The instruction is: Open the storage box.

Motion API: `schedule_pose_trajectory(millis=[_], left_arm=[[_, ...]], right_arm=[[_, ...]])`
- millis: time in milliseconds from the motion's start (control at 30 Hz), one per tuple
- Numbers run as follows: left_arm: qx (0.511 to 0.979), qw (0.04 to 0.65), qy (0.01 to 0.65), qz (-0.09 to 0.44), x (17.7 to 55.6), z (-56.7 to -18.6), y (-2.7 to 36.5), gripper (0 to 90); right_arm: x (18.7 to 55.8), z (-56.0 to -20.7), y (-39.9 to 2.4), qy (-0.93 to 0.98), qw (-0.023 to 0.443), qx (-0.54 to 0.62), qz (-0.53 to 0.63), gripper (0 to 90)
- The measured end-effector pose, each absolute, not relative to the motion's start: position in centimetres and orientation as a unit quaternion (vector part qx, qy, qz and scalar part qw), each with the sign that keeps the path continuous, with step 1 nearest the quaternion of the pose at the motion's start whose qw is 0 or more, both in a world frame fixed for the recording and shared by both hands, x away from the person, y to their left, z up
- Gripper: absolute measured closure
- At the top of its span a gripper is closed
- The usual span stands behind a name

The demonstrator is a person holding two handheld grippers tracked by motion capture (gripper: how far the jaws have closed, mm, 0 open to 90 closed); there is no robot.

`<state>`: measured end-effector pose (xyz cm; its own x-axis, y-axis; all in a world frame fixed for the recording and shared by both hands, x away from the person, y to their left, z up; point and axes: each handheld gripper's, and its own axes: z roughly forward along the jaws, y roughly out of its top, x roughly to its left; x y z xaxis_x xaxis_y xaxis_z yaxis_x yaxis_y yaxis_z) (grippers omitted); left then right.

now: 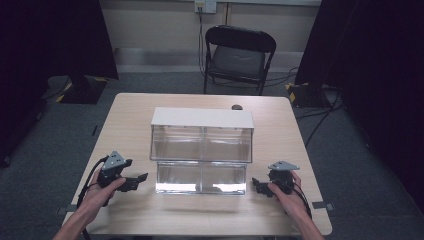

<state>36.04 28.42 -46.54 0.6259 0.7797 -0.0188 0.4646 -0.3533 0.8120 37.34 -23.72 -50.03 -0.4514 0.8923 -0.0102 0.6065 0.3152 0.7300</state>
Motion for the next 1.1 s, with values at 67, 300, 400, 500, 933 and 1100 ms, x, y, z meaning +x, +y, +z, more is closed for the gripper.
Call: schedule_pose_trajectory(millis=[67, 300, 400, 500, 933, 1100], left_arm=[[0.803, 0.420, 0.380, 0.188, 35.7, -46.2, 27.9, 16.3], [0.811, 0.431, 0.359, 0.165, 35.0, -45.8, 27.1, 16.5], [0.814, 0.435, 0.353, 0.153, 34.2, -45.4, 26.7, 16.6], [0.815, 0.435, 0.354, 0.144, 33.9, -45.4, 26.5, 16.4], [0.840, 0.419, 0.319, 0.129, 31.4, -45.7, 25.2, 16.2], [0.840, 0.424, 0.312, 0.128, 31.4, -45.8, 24.4, 15.7]], right_arm=[[37.3, -50.0, -23.7, 0.783, 0.212, 0.479, 0.336, 10.8], [37.3, -50.0, -23.7, 0.783, 0.212, 0.479, 0.336, 10.8], [37.3, -50.0, -23.7, 0.783, 0.212, 0.479, 0.336, 10.8], [37.3, -50.0, -23.7, 0.783, 0.212, 0.479, 0.336, 10.8], [37.3, -50.0, -23.7, 0.783, 0.212, 0.479, 0.336, 10.8], [37.3, -50.0, -23.7, 0.783, 0.212, 0.479, 0.336, 10.7]])
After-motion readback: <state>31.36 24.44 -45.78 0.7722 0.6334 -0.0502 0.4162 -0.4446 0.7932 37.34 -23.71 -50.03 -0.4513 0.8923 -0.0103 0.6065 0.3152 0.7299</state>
